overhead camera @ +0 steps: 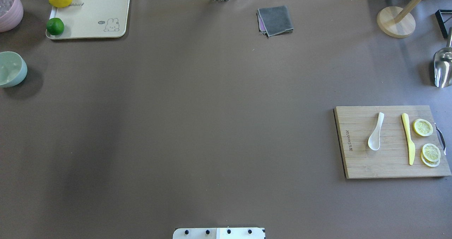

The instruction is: Place spoon in bowl

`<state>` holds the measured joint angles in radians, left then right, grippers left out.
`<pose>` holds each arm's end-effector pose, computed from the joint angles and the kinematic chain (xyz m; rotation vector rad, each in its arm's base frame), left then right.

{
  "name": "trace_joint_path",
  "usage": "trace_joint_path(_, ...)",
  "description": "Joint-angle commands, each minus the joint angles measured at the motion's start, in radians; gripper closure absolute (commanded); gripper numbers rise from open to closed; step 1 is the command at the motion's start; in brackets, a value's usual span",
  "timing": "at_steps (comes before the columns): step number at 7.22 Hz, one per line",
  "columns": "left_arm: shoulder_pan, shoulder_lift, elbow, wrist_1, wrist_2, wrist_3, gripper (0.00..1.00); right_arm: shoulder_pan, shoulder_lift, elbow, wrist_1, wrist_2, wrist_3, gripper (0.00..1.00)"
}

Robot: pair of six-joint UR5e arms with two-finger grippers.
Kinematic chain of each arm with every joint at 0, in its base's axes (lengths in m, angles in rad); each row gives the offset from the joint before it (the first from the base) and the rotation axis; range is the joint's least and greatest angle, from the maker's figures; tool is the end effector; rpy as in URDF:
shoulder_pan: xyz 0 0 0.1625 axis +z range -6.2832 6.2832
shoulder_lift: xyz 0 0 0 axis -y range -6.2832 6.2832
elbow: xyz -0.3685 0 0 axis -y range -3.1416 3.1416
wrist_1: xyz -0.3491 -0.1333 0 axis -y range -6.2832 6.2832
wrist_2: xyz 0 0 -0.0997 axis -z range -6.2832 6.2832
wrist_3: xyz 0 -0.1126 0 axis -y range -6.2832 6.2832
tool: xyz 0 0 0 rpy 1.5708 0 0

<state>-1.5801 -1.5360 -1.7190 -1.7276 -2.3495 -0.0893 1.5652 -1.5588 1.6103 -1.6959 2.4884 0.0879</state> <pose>-0.0584 -0.4510 0.5419 0.2251 0.7831 0.0121 0.0414 -0.4477 0.5886 -0.1112 -0.9134 0.1102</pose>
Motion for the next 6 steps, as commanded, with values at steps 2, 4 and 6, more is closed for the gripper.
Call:
trace_joint_path(2, 0.002, 0.007, 0.007, -0.003, -0.001, -0.001, 0.02, -0.001, 0.0, 0.005, 0.005, -0.002, 0.006, 0.0)
trace_joint_path(4, 0.002, 0.007, 0.012, -0.009, -0.001, -0.001, 0.02, -0.001, -0.001, 0.008, 0.007, -0.002, 0.006, 0.0)
trace_joint_path(6, 0.002, 0.01, 0.01, -0.01, -0.004, -0.001, 0.02, -0.001, 0.002, 0.008, 0.007, 0.0, 0.006, 0.0)
